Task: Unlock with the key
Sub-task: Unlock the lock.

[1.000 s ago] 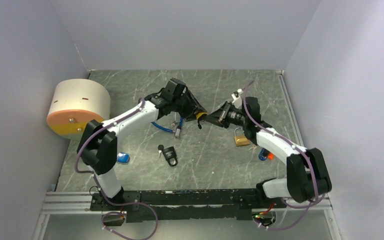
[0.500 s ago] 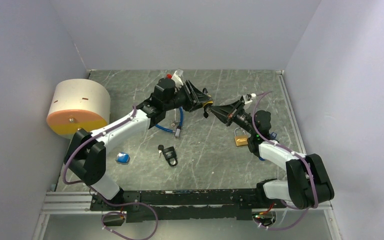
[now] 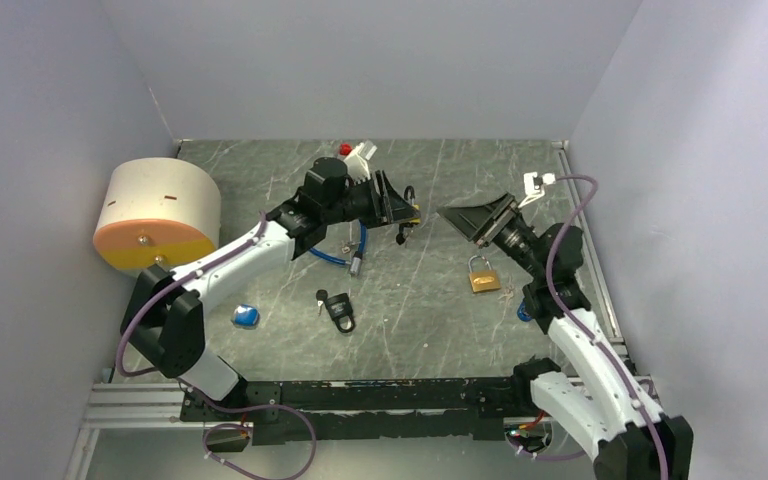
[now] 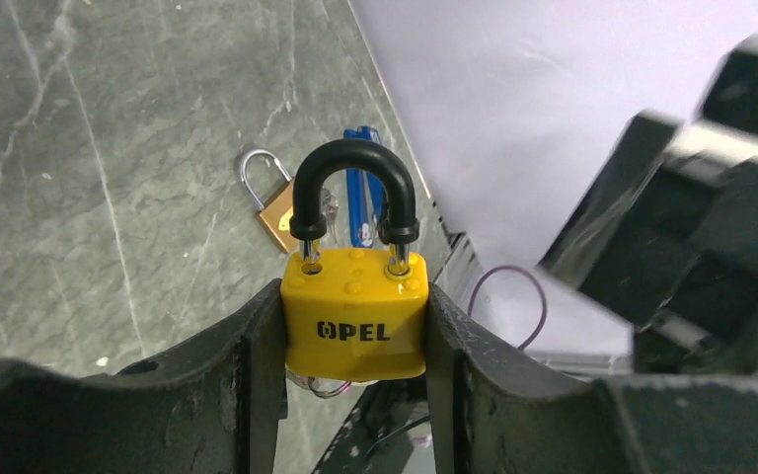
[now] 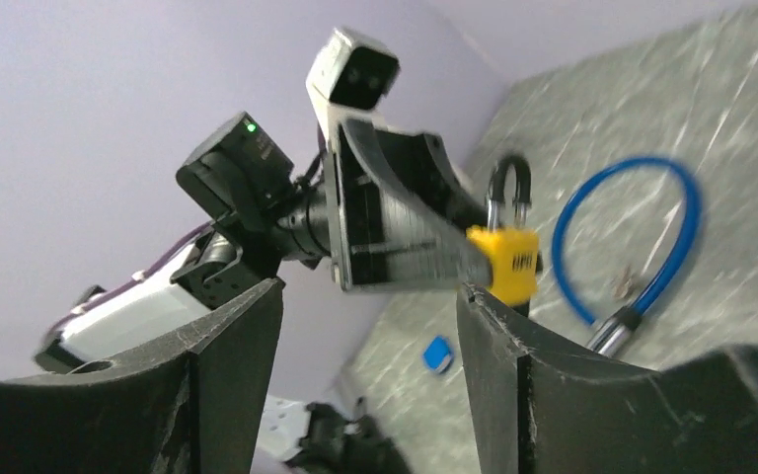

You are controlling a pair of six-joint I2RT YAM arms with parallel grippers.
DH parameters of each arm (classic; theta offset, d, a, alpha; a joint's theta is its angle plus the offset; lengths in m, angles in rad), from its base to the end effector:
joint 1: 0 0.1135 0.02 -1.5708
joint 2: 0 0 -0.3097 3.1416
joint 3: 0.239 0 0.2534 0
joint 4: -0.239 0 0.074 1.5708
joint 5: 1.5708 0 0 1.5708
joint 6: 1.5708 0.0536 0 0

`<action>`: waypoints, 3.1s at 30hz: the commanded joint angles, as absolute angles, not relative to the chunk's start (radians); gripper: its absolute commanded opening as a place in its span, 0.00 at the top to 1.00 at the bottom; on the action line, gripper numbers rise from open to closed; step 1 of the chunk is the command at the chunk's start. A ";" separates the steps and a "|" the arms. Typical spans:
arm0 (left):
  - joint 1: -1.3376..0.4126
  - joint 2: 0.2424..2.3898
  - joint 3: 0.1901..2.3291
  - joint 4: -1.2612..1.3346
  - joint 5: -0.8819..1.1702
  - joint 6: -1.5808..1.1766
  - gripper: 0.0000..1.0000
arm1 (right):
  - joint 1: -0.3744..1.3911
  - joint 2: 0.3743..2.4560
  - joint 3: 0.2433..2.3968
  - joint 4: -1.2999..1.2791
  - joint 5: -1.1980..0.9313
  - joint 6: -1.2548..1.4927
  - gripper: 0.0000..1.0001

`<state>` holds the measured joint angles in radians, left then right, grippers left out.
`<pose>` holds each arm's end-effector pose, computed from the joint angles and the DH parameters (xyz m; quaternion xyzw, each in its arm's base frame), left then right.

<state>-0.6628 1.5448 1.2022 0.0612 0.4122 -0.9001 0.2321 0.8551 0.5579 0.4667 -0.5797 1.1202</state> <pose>0.2881 -0.2521 0.3627 0.0295 0.7914 -0.5304 0.3024 0.1751 0.0716 0.3525 0.0681 0.6518 0.6021 0.4561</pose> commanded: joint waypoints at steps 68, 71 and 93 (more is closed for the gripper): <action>-0.654 1.519 1.381 0.187 1.185 -0.699 0.97 | 0.230 0.858 0.819 0.204 -0.736 0.836 1.00; -0.652 1.509 1.405 0.020 1.131 -0.586 0.97 | 0.230 0.829 0.824 0.075 -0.683 0.790 1.00; -0.649 1.601 1.529 -0.420 0.820 -0.239 0.97 | 0.230 0.860 0.855 -0.191 -0.560 0.721 0.57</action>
<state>-0.6464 1.5650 1.4403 -0.4725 0.5915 -0.2951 0.2325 0.8230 0.8516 -0.2790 -0.5575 0.7273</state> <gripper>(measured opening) 0.500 0.245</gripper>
